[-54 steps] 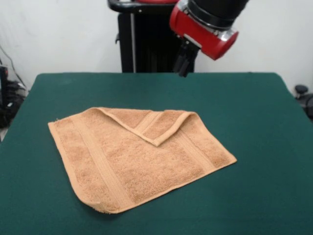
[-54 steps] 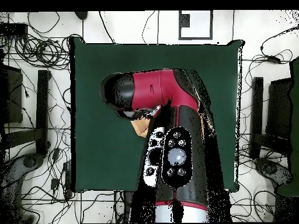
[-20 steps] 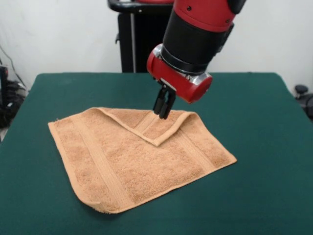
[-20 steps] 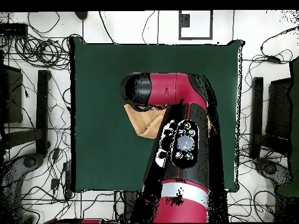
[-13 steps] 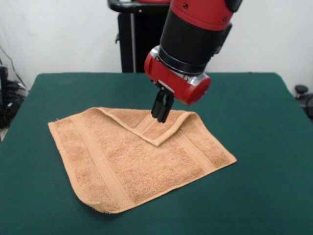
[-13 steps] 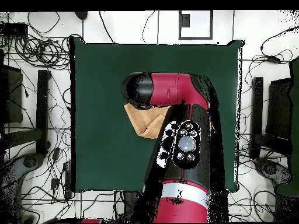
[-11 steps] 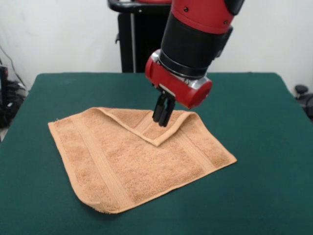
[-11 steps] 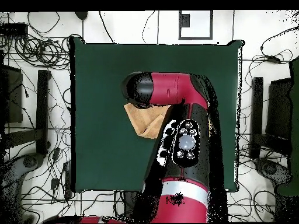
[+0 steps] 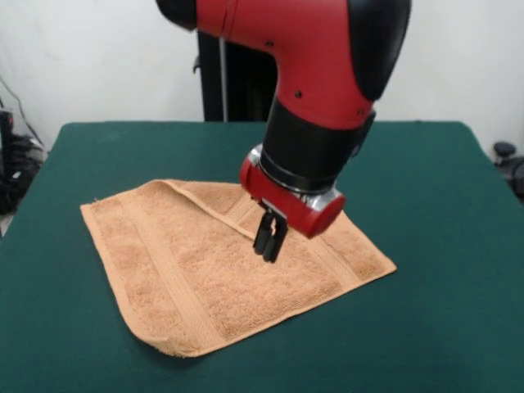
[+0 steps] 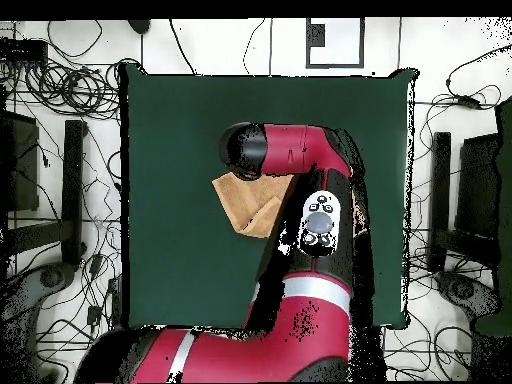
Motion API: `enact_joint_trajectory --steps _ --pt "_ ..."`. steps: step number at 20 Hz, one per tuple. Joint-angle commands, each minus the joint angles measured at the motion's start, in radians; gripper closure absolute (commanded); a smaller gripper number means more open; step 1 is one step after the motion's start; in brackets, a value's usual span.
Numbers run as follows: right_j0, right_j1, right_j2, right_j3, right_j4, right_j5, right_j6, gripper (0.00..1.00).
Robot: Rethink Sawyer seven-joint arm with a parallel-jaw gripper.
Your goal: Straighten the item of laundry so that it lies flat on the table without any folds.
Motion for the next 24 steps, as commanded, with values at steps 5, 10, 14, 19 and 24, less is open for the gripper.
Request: enact_joint_trajectory --steps 5,10,14,19,24 --pt "0.01 0.074 0.078 -0.021 0.051 -0.07 0.11 1.0" --pt "0.023 0.024 0.057 0.009 0.044 -0.033 0.094 1.0" --pt "0.05 -0.051 0.024 0.047 0.044 0.037 0.101 1.0" --pt "0.059 -0.132 0.014 0.077 0.051 0.158 0.07 1.0" --pt "0.034 -0.152 0.047 0.125 0.053 0.131 0.053 1.0"
